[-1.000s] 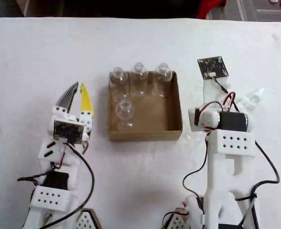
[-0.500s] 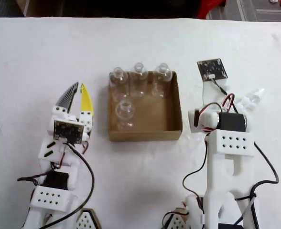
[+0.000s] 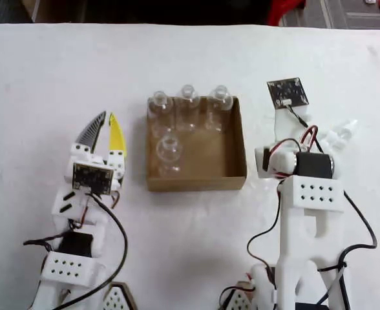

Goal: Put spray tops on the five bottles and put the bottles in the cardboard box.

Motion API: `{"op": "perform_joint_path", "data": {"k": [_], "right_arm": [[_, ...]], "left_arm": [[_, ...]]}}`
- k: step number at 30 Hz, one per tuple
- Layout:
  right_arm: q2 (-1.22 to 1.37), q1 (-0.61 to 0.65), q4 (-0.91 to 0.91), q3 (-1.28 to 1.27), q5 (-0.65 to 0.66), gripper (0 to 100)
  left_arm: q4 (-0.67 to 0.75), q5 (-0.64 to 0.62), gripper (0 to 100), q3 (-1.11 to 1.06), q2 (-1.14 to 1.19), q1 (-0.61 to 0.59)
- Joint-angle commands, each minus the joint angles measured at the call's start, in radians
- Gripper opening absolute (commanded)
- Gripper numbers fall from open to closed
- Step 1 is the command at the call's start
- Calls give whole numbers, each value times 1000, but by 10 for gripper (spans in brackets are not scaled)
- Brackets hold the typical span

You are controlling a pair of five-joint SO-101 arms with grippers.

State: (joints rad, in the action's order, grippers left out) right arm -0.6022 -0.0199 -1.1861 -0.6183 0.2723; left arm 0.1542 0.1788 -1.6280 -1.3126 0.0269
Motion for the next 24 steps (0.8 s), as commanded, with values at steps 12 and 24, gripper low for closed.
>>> {"op": "perform_joint_path", "data": {"k": [12,24], "right_arm": [[-12,5,-12,135,0,16],[-2,145,-272,621,-69,15]], "left_arm": [[28,9,46,11,-18,8],[28,9,46,12,-18,4]]}}
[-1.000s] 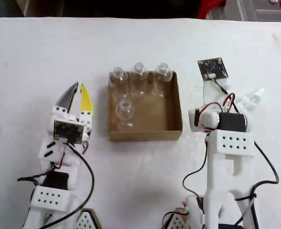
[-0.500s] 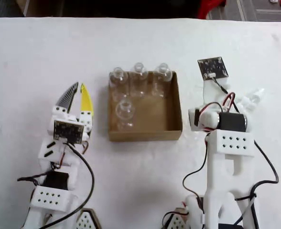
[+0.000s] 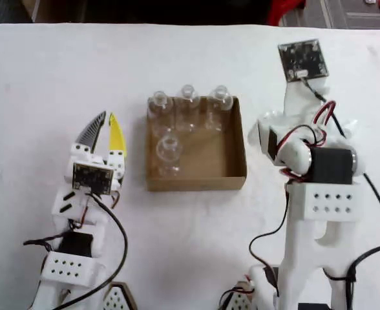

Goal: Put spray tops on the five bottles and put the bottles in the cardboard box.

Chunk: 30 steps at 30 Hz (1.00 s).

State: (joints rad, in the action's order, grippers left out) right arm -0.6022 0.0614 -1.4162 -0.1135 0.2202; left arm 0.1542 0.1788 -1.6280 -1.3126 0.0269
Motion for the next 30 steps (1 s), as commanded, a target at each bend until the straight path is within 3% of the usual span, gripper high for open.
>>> {"op": "perform_joint_path", "data": {"k": [1,12,30], "right_arm": [[-1,91,-51,135,-17,15],[54,255,-54,52,-17,15],[119,259,217,-282,-17,15]], "left_arm": [[28,9,46,12,-18,4],[28,9,46,12,-18,4],[28,9,46,12,-18,2]]}}
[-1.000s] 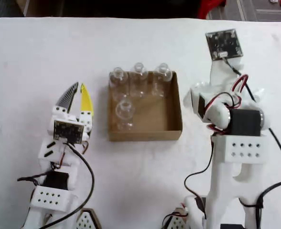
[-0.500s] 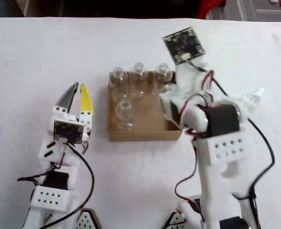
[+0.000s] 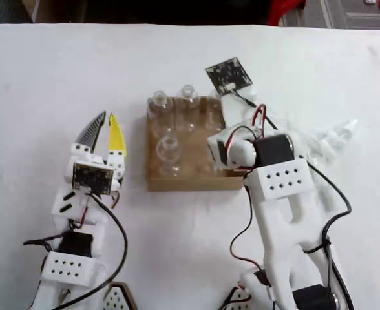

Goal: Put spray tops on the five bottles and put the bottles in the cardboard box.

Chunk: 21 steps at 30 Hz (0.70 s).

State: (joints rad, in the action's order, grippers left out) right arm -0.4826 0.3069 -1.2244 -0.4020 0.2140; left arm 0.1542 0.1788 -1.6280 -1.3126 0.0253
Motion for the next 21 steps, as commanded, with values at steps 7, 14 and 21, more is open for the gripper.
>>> {"op": "perform_joint_path", "data": {"k": [7,14,21], "right_arm": [[5,24,1,2,-9,15],[5,85,5,-34,-6,16],[7,54,5,-37,-5,16]], "left_arm": [[28,9,46,12,-18,4],[28,9,46,12,-18,4],[28,9,46,12,-18,4]]}}
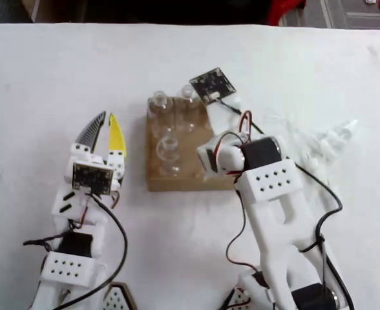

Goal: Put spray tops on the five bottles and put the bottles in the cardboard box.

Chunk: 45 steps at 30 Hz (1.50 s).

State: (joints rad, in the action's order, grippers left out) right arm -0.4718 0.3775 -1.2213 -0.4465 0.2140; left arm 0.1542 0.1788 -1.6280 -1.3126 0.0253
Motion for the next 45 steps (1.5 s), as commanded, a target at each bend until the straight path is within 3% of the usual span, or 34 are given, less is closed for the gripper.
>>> {"op": "perform_joint_path", "data": {"k": [1,22,30,45], "right_arm": [[-4,-16,2,8,-5,16],[-12,-10,71,-71,-11,19],[-7,-8,67,-72,-3,170],[-15,-8,62,-49,-11,159]], "left_arm": [[28,9,46,12,-18,4],[28,9,46,12,-18,4],[28,9,46,12,-18,4],[28,9,46,12,-18,4]]}}
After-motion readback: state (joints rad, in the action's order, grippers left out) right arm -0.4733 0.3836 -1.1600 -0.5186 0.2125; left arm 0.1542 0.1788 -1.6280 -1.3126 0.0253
